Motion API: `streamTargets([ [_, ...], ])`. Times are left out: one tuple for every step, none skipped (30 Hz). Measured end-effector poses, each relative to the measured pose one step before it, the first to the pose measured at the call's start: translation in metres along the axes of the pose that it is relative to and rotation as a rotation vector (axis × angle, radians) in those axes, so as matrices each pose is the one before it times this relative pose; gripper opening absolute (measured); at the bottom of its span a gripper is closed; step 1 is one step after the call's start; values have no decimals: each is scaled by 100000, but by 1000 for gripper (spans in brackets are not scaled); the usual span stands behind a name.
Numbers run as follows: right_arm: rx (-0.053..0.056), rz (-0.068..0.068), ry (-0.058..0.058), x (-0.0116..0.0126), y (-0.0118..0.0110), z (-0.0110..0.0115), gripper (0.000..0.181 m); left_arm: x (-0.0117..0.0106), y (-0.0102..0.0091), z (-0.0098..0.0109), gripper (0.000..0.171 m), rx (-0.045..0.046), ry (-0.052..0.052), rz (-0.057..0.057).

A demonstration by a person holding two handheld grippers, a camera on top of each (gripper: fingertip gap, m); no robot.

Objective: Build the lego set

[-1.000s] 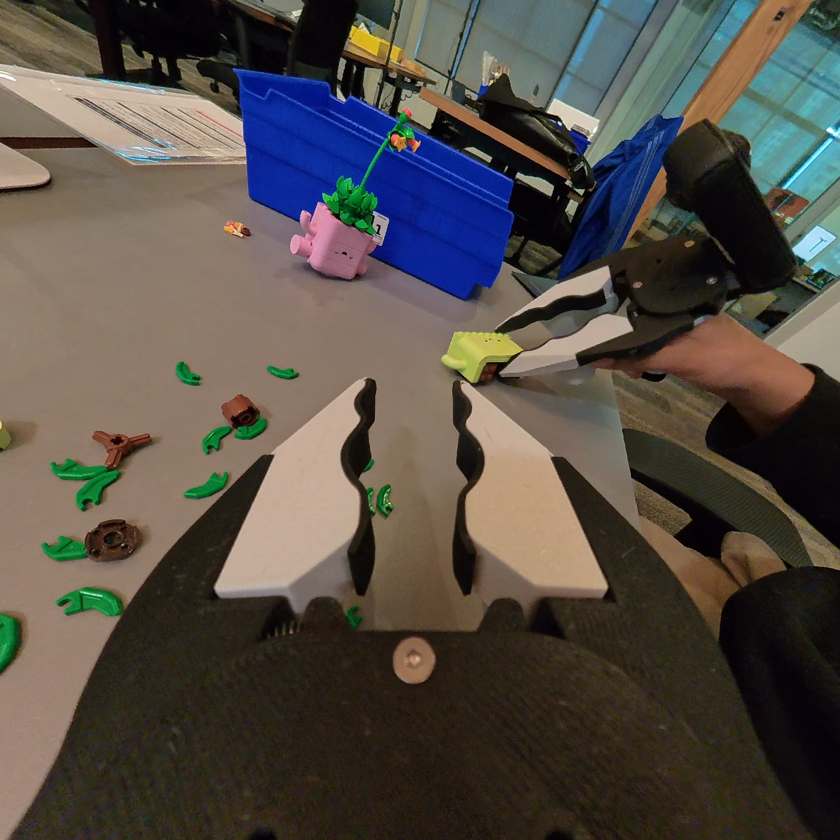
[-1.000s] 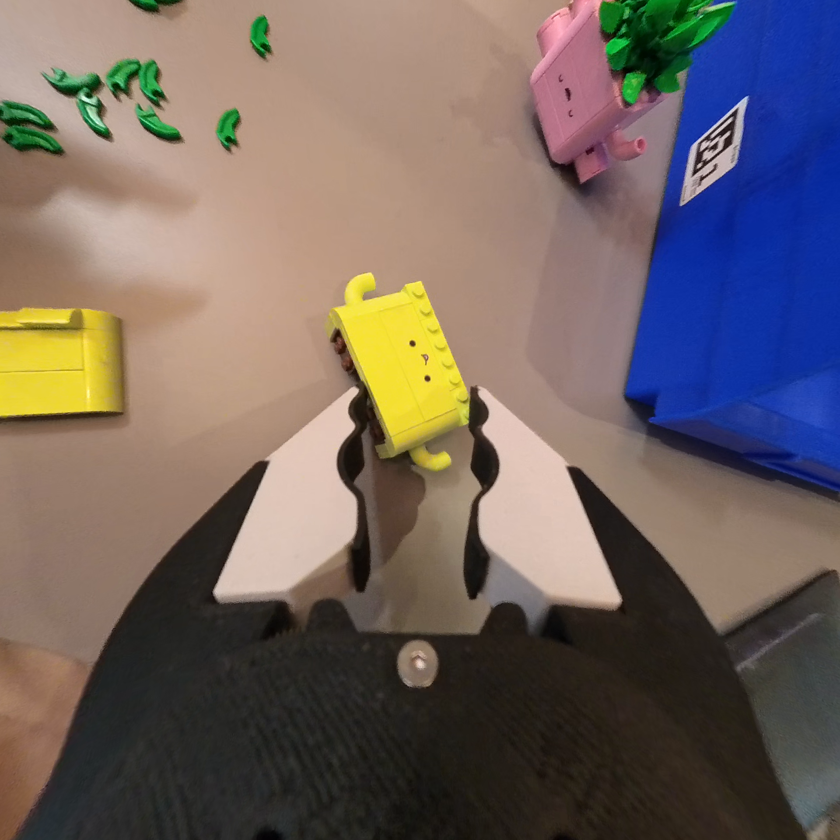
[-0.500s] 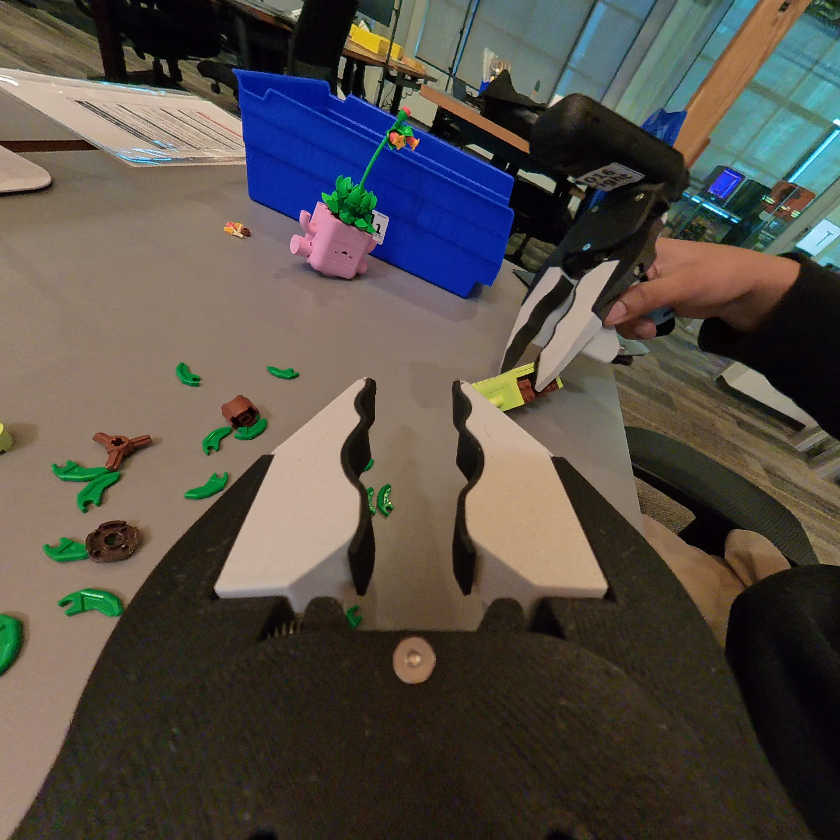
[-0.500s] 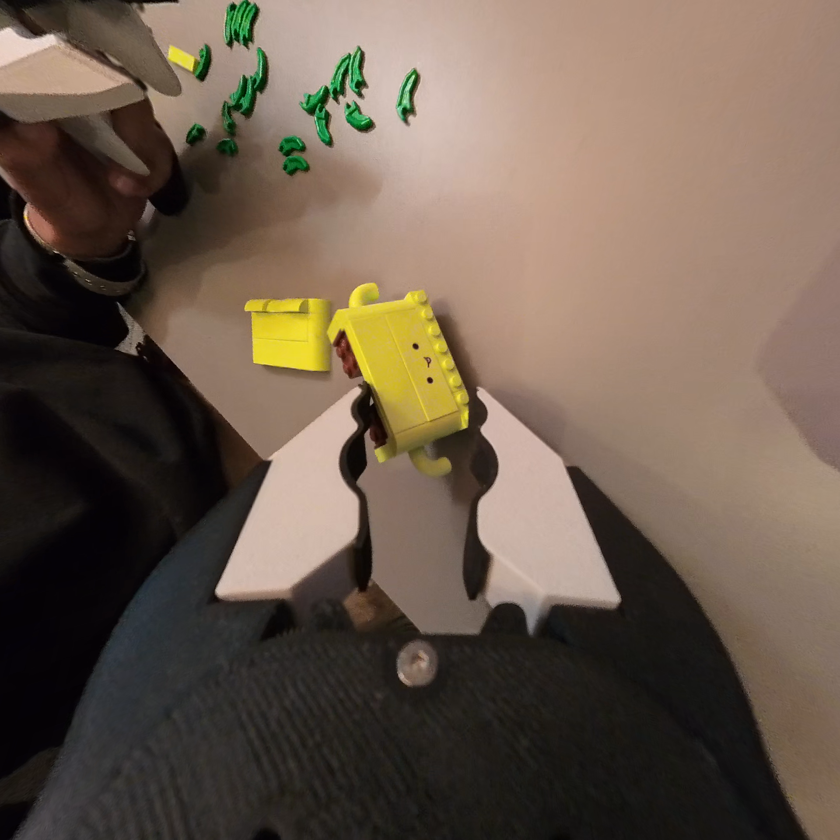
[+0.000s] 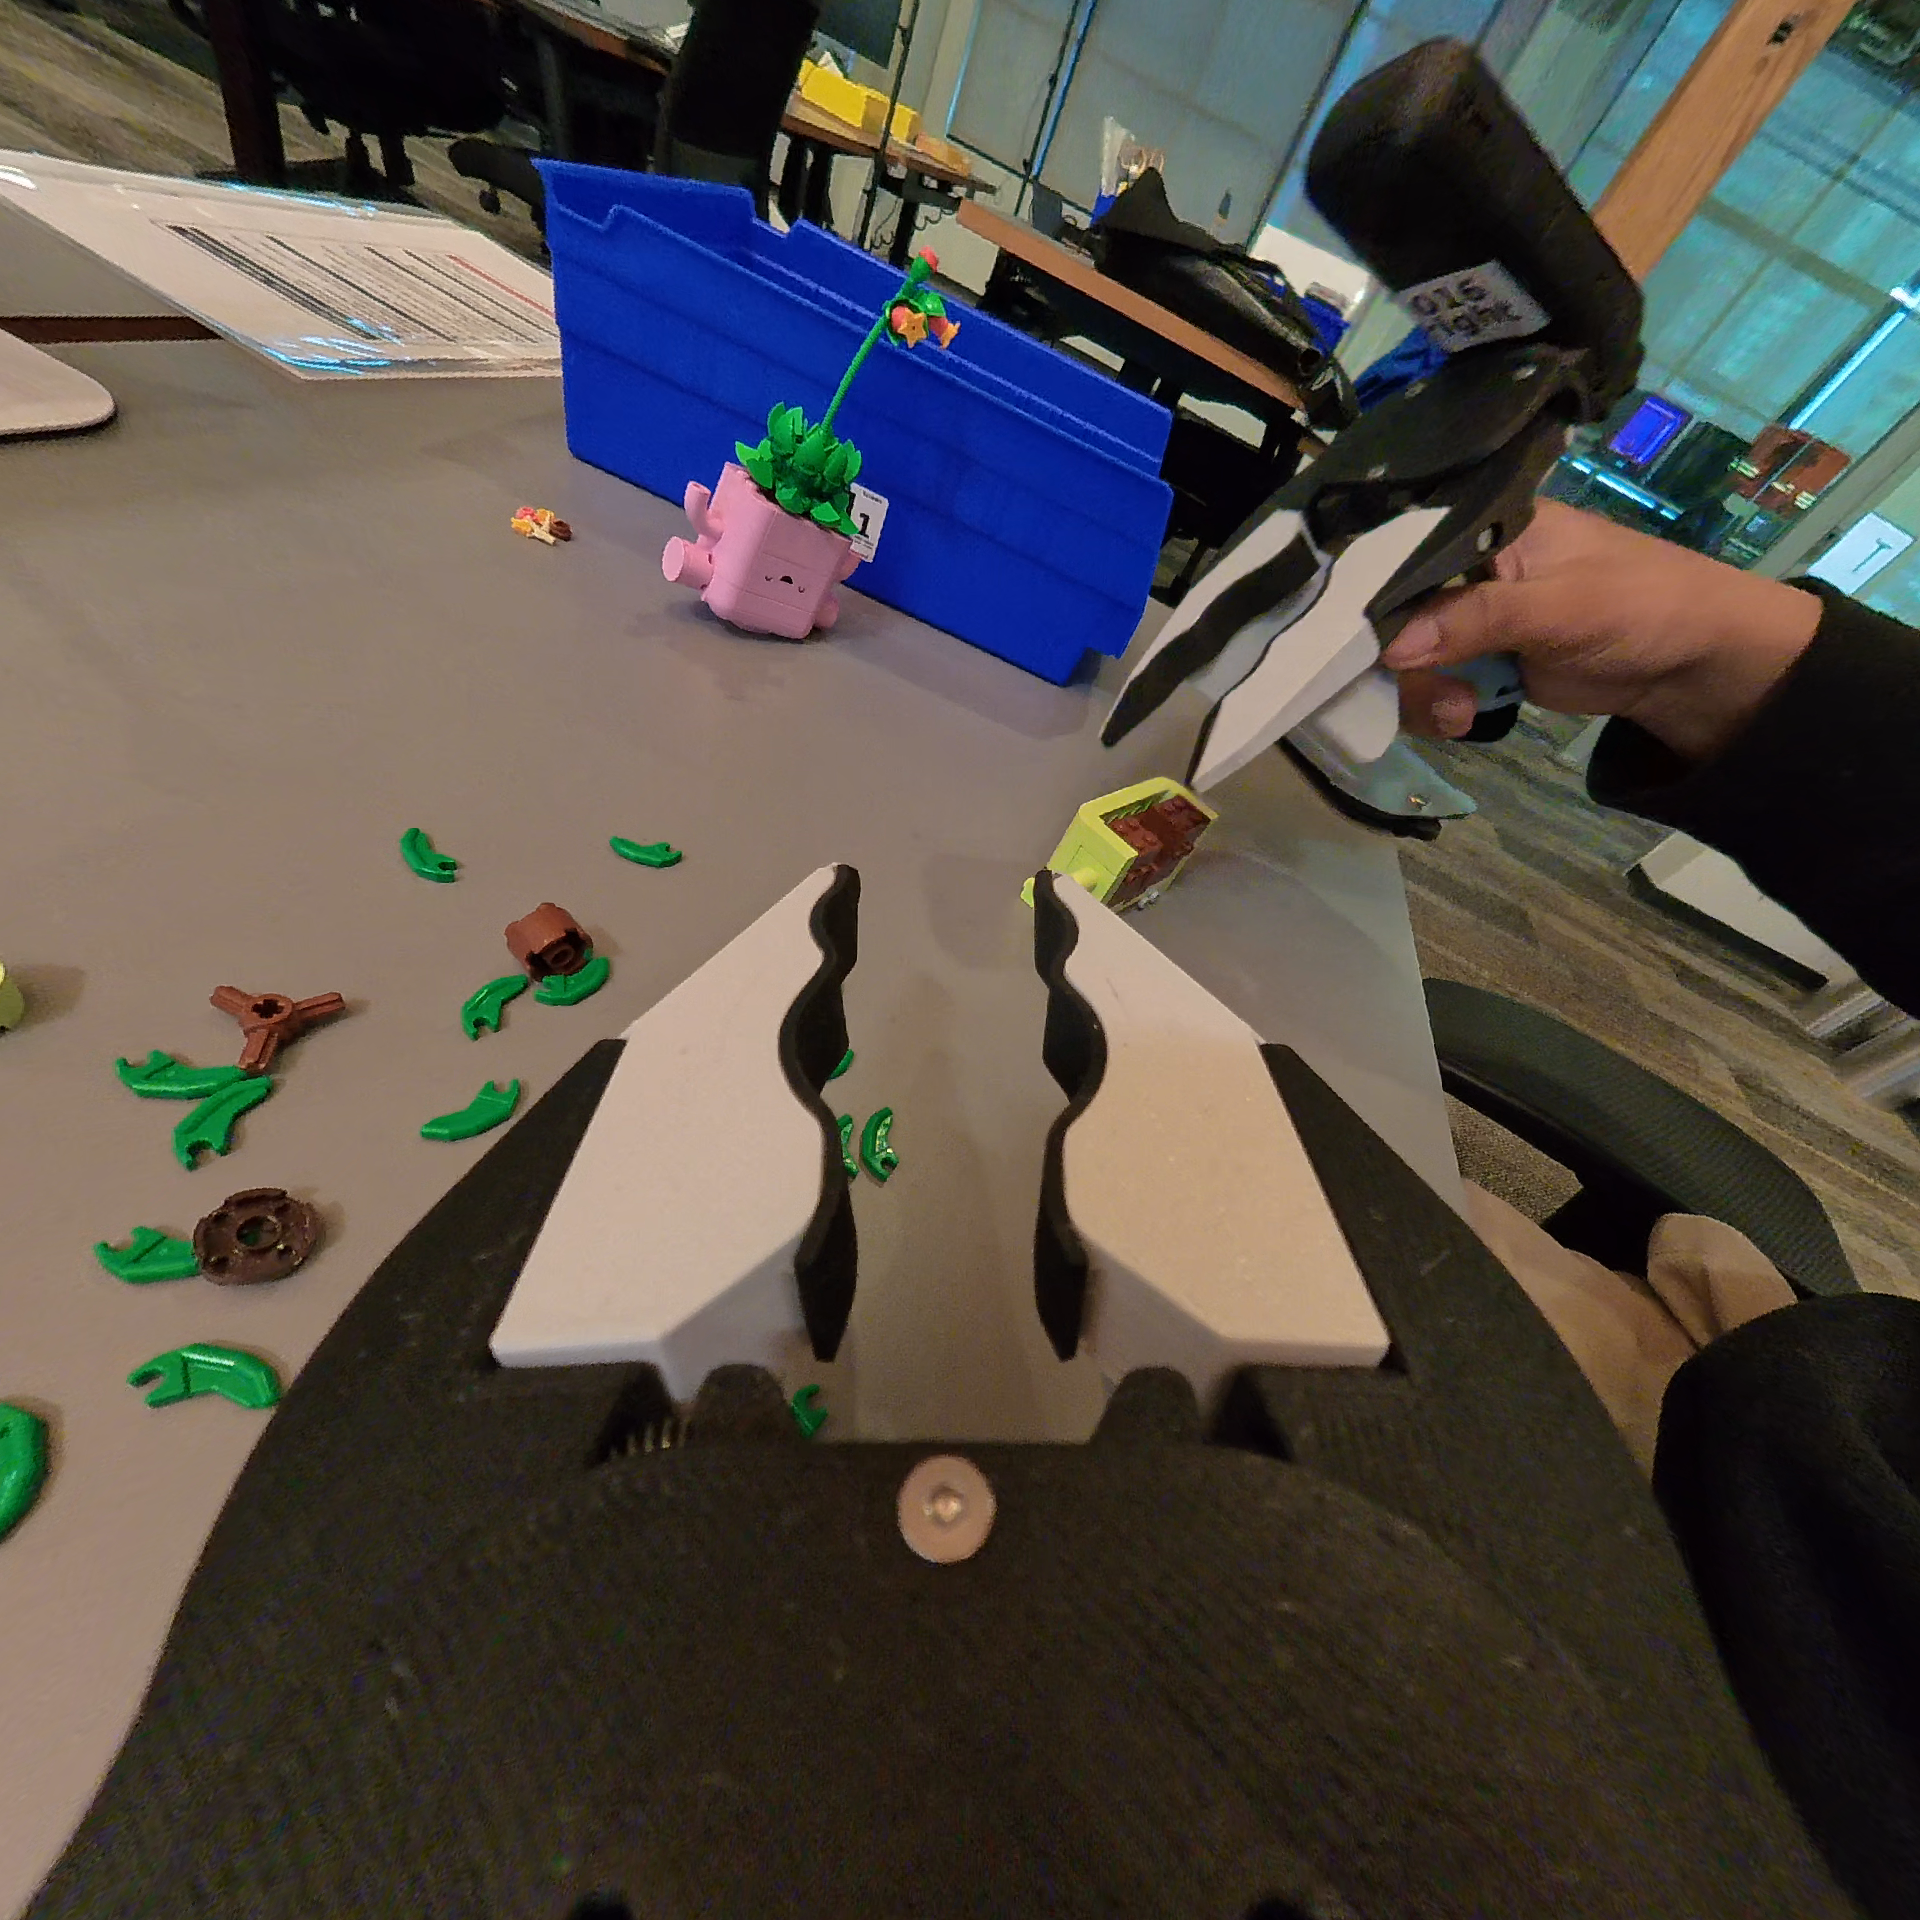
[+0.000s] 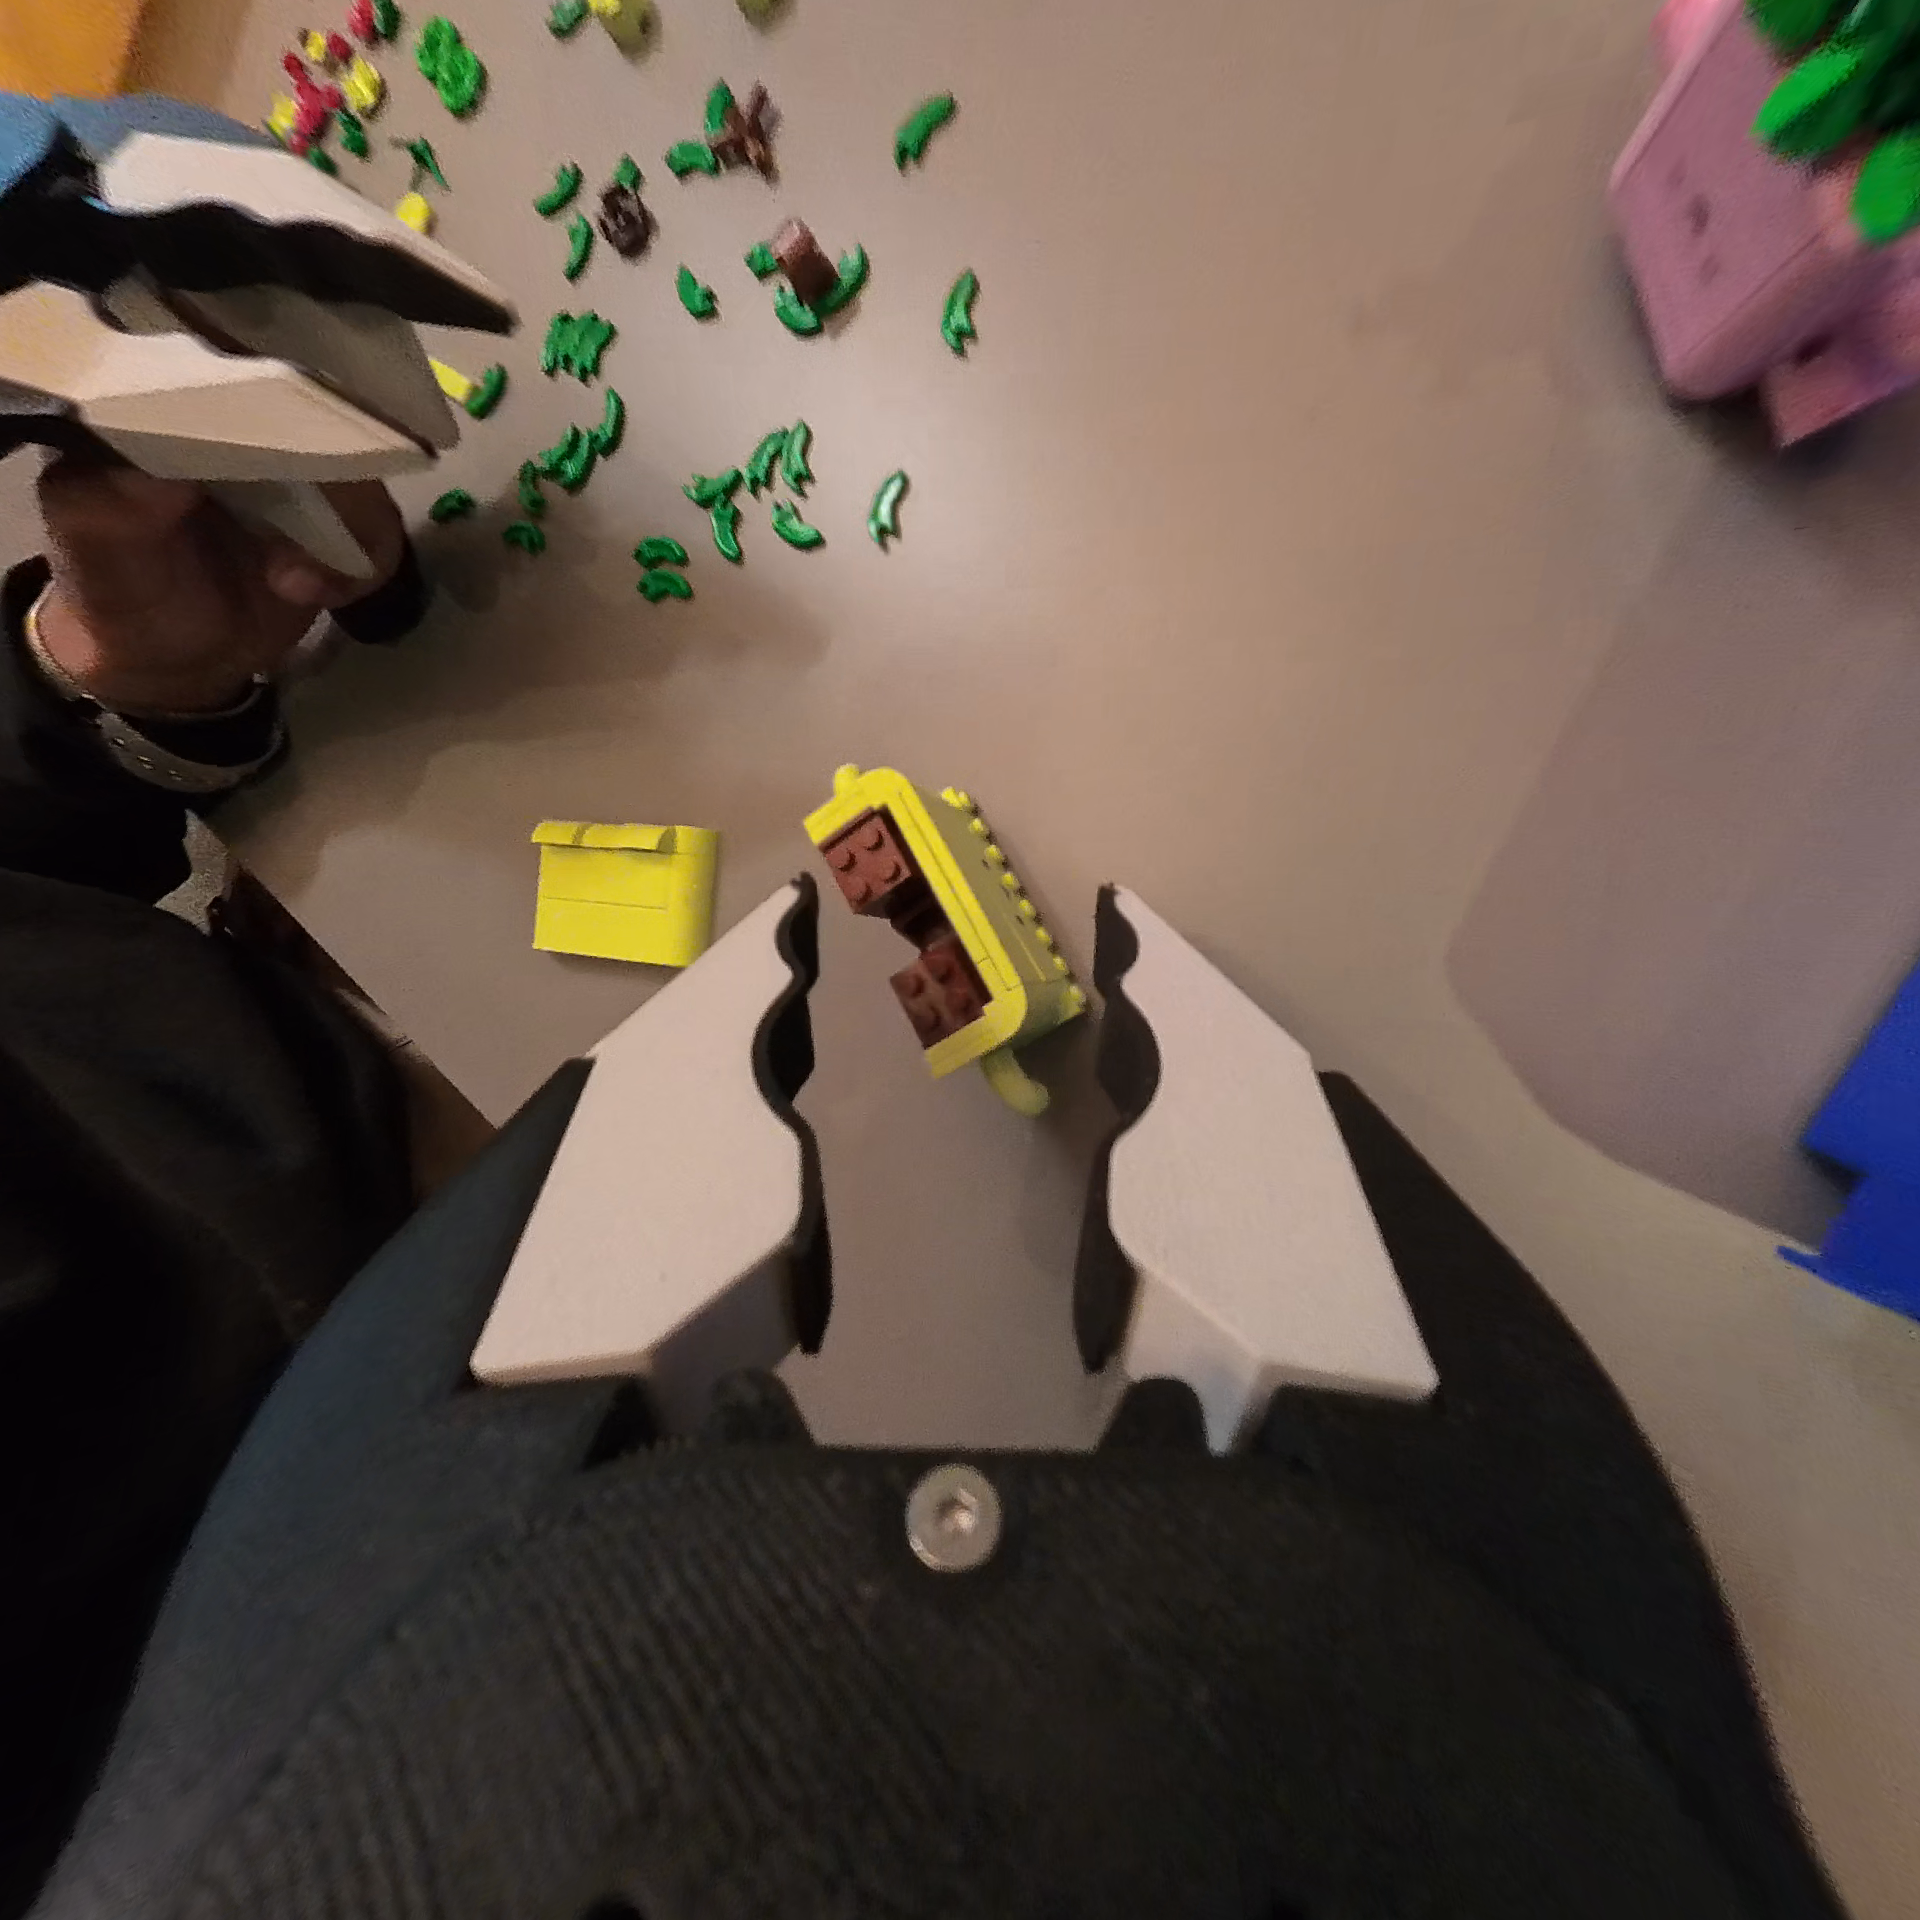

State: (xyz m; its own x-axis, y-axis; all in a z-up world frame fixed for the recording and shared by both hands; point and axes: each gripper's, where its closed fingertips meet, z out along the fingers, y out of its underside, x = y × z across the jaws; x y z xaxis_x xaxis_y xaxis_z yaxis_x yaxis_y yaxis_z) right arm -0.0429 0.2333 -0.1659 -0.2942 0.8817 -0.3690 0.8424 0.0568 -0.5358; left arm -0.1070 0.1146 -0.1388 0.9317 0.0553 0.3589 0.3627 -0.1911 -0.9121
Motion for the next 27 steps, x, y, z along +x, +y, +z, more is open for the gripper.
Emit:
streamTargets([
  [2583, -2733, 1271, -121, -385, -381, 52, 2, 2, -1, 32, -14, 10, -6],
  [2088, -3135, 1964, -55, -304, -328, 52, -6, -2, 8, 32, -24, 13, -12],
  [1445, -3446, 1965, -83, -208, -249, 51, 1, 2, -1, 32, -11, 0, -12],
  [971, -3334, 1689, -144, -130, -165, 50, 3, 0, 0, 32, 0, 6, -27],
  [635, -2867, 1760, -122, -82, -81, 50, -8, -5, 0, 32, 7, -5, -31],
  [444, -2327, 1761, -93, -36, -45, 49, -3, 9, 2, 32, 2, -3, -15],
  [383, -1847, 1354, -117, -18, -22, 47, -1, -1, -8, 32, 22, -8, -2],
  [404, -1250, 1233, -59, -19, -5, 47, 7, -9, 0, 32, 25, -26, 25],
  [337, -651, 1012, -21, -2, -5, 47, -1, 2, -1, 32, -16, 1, 21],
  [258, -144, 236, -54, 21, -2, 47, 4, 5, 0, 32, -8, -18, 39],
  [369, 275, -146, -68, 19, -6, 47, 4, 5, 0, 32, -8, -20, 42],
  [555, 434, 116, 15, 1, -38, 47, -3, 1, 0, 32, -5, -10, 24],
  [598, 365, 179, 33, -3, -52, 47, 0, -4, 2, 32, 27, -6, -6],
  [491, 325, 132, 30, 12, -60, 47, 5, -2, 1, 32, 11, 16, -46],
  [435, 321, 352, 63, 5, -66, 47, -7, -6, -8, 32, 28, 4, -37],
  [438, 232, 613, 88, 0, -59, 48, -10, 5, 2, 32, 1, 3, -32],
  [466, 33, 439, 50, -16, -54, 49, 2, 6, -3, 32, -40, 6, -21],
  [302, -119, -198, -68, 2, 2, 49, 0, 0, 9, 32, -15, -2, -2],
  [-118, -215, -344, -117, 49, 46, 50, 3, 5, -2, 32, -34, 10, -21],
  [-467, -516, 131, -70, 76, 105, 50, -7, -2, 8, 32, -28, 1, -18],
  [-516, -1014, 353, -72, 66, 142, 50, -7, 0, -2, 32, -25, 4, -30],
  [-525, -1310, 273, -120, 64, 192, 50, 4, 11, 10, 32, -29, 25, -54],
  [-704, -1365, 183, -141, 74, 259, 50, -7, -4, -9, 32, 14, 3, -39],
  [-1251, -1277, -266, -200, 160, 314, 50, -3, -4, 0, 32, 5, 14, -55],
  [-2063, -1074, -625, -225, 282, 370, 51, -7, 5, 2, 32, 6, 19, -48],
  [-2716, -943, -30, -89, 386, 386, 53, -7, -6, 1, 32, 16, -3, -34],
  [-2796, -1178, 253, -15, 385, 373, 56, -1, -4, 0, 32, 4, 36, -53],
])
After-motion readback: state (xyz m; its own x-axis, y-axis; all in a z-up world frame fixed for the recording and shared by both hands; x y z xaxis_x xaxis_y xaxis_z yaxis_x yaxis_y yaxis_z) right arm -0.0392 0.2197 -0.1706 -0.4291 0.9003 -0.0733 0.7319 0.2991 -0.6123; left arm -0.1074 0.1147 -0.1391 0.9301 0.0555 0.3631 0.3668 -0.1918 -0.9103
